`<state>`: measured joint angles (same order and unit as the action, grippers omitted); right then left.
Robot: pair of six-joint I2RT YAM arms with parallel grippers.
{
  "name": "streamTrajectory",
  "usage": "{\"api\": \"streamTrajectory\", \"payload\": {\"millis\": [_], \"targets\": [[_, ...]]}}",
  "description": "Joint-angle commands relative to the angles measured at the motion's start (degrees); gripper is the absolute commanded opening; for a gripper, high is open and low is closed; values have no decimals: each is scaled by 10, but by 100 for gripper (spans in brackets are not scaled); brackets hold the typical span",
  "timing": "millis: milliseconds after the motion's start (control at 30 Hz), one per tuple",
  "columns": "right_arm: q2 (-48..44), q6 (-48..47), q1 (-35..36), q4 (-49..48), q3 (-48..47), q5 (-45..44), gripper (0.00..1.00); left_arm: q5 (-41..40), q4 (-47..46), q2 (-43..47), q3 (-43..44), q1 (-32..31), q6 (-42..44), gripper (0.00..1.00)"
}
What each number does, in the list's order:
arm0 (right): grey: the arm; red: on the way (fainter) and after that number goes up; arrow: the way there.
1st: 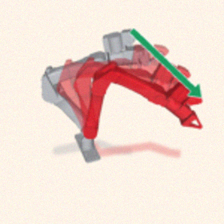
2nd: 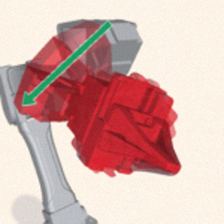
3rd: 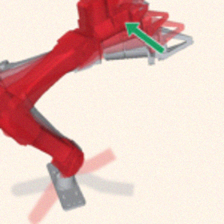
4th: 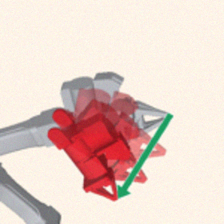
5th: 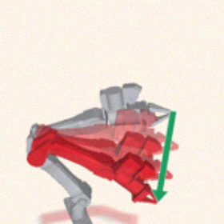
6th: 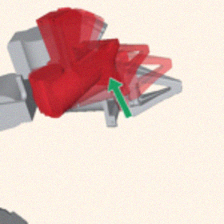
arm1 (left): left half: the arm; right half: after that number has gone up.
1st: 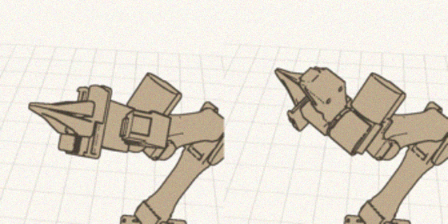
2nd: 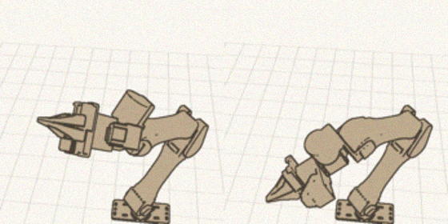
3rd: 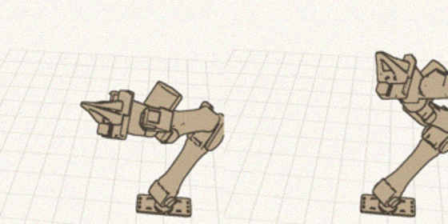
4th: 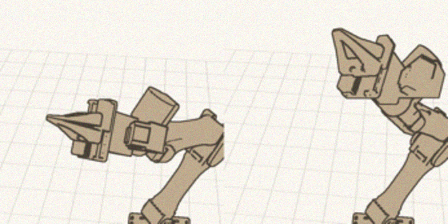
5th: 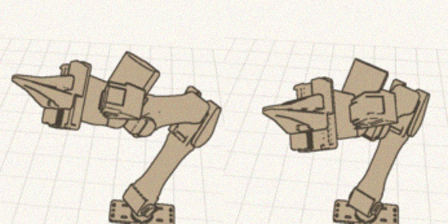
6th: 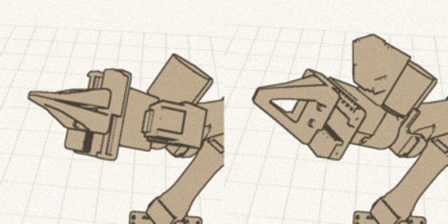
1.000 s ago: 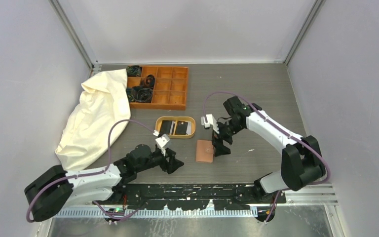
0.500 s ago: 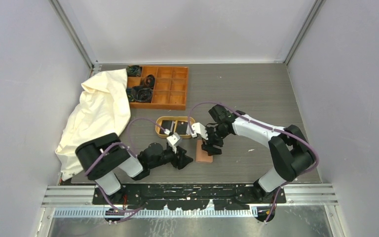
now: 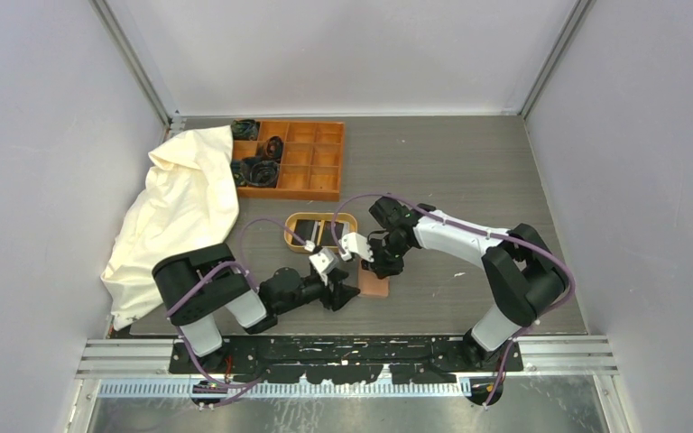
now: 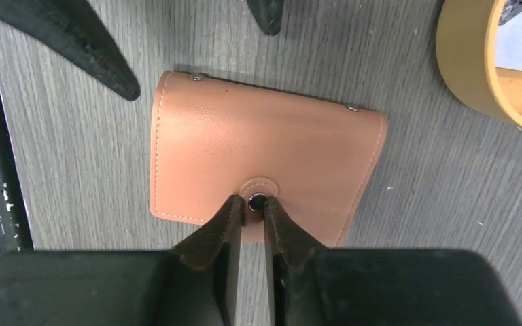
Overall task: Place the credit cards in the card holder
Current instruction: Move the card holder to the center of the board, then open the card holder at the center of the board.
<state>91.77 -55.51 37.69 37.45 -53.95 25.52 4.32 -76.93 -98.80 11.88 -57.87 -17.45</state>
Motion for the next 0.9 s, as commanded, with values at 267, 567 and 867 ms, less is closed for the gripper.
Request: {"api": "streamTrajectory", "payload": {"millis": [267,567,867], "targets": [[-30,-5,-32,10,-17,56,6,-39,-51,-10,28,-66,170,55],[-54,17,-88,32,-31,156,5,-26,-30,-8,55,-91,266,58],[-47,25,-88,41,-40,177,5,-125,179,11,150,-133,333,64]]}}
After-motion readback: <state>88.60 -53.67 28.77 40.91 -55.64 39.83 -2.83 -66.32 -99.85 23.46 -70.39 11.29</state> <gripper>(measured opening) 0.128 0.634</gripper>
